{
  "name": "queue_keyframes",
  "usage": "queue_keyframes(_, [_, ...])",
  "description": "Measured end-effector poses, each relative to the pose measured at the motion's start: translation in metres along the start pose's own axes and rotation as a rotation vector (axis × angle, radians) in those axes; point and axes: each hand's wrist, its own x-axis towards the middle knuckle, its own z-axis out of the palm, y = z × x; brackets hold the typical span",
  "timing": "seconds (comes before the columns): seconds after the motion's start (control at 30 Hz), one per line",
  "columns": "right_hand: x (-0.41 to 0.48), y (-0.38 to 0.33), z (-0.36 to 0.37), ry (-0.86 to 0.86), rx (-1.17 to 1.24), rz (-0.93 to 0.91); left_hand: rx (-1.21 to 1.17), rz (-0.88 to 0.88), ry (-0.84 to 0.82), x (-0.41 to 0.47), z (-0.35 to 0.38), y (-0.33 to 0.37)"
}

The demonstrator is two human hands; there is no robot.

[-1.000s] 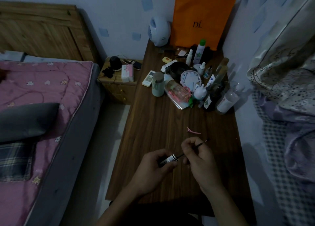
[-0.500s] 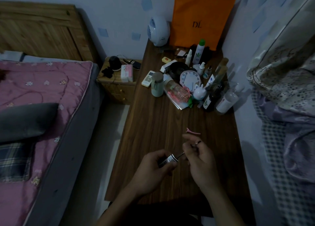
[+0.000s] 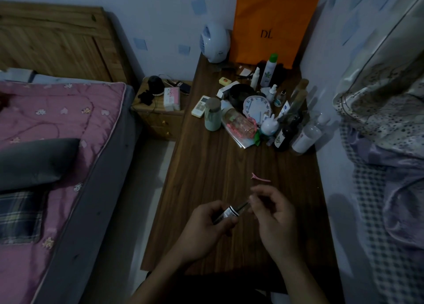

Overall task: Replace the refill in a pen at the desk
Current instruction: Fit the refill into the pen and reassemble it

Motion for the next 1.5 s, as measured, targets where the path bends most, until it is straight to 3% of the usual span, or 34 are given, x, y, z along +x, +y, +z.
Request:
queue_keyframes(0.13, [0.001, 0.001, 0.001, -0.024, -0.103, -0.151, 0.000, 0.006, 0.006, 0.001, 0.001, -0.001])
queue_keyframes(0.37, [-0.003, 0.001, 0.005, -0.191, -0.147, -0.113, -0.048, 0.027, 0.008, 0.001, 0.003, -0.001])
queue_keyframes(0.6, [-0.002, -0.003, 0.004, -0.115, 0.174, 0.103, -0.027, 0.012, -0.013, 0.001, 0.000, -0.004])
queue_keyframes(1.0, [0.000, 0.005, 0.002, -0.231, 0.032, 0.137, 0.074, 0.027, -0.010, 0.000, 0.002, -0.004])
queue_keyframes(1.5, [0.000, 0.008, 0.003, -0.223, -0.030, 0.120, 0.192, 0.076, -0.026, -0.005, 0.000, 0.005])
